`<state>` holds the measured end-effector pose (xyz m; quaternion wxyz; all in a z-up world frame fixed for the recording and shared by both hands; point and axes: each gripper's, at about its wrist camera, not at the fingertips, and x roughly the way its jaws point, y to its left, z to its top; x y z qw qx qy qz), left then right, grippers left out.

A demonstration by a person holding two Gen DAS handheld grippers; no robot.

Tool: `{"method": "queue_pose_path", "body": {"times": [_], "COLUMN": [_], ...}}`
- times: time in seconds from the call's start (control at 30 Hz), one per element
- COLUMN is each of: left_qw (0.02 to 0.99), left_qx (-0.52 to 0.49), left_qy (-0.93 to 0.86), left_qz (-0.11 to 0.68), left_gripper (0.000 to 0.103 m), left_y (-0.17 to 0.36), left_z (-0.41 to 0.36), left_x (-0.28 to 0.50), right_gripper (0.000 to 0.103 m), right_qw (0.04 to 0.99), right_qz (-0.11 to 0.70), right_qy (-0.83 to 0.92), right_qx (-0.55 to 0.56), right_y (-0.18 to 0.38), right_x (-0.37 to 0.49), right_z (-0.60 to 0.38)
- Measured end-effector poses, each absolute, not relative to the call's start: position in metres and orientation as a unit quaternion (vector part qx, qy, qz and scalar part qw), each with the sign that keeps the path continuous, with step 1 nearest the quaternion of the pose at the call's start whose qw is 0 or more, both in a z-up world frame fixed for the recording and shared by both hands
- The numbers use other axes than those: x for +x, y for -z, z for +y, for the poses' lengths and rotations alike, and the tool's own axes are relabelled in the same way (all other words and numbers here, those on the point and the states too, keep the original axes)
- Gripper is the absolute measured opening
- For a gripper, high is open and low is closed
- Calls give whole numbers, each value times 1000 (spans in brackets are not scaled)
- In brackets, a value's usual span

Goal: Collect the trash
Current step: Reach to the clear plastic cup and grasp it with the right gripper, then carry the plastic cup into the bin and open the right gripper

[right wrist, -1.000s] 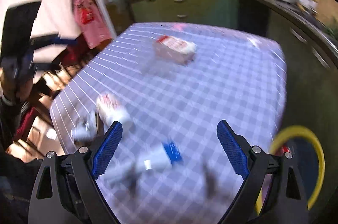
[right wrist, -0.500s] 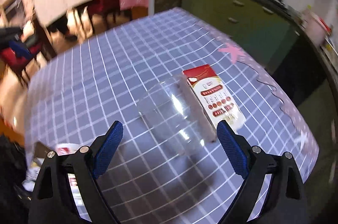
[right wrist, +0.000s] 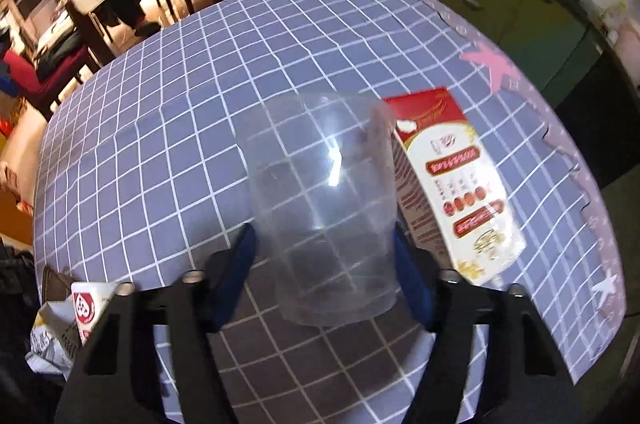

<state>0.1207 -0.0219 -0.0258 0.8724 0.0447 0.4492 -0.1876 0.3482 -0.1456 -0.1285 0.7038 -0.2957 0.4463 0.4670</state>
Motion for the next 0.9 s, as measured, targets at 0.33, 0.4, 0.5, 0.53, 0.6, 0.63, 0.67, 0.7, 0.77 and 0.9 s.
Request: {"method": "queue_pose_path", "body": {"times": [0.33, 0.4, 0.5, 0.53, 0.6, 0.63, 0.67, 0.7, 0.77, 0.9], "left_qw": [875, 877, 878, 879, 879, 879, 879, 879, 877, 874], "left_qx": [47, 48, 52, 54, 57, 59, 61, 62, 65, 69], "left_qy": [185, 186, 190, 193, 199, 203, 208, 212, 221, 234], "left_qz": [444, 441, 435, 433, 429, 427, 425, 423, 421, 421], "left_gripper": [92, 92, 92, 92, 92, 92, 92, 92, 92, 92], "left_y": [23, 20, 17, 15, 13, 12, 12, 11, 12, 12], "left_z": [-20, -21, -25, -27, -31, -34, -37, -40, -46, -59], "left_x": [113, 111, 108, 107, 106, 105, 105, 104, 103, 104], "right_gripper": [58, 58, 58, 58, 58, 58, 58, 58, 58, 58], "right_qw": [730, 736, 753, 763, 784, 791, 805, 817, 839, 863], "right_qz": [449, 440, 425, 419, 412, 411, 411, 411, 416, 449], "right_qy": [-487, -491, -486, -478, -454, -443, -422, -399, -347, -228], "right_qx": [-170, -153, -126, -114, -99, -90, -78, -71, -61, -37], "right_y": [105, 91, 70, 64, 54, 52, 50, 50, 54, 79], "right_x": [341, 328, 311, 304, 293, 289, 284, 279, 271, 257], "right_z": [-193, -202, -234, -251, -287, -303, -328, -351, -395, -484]}}
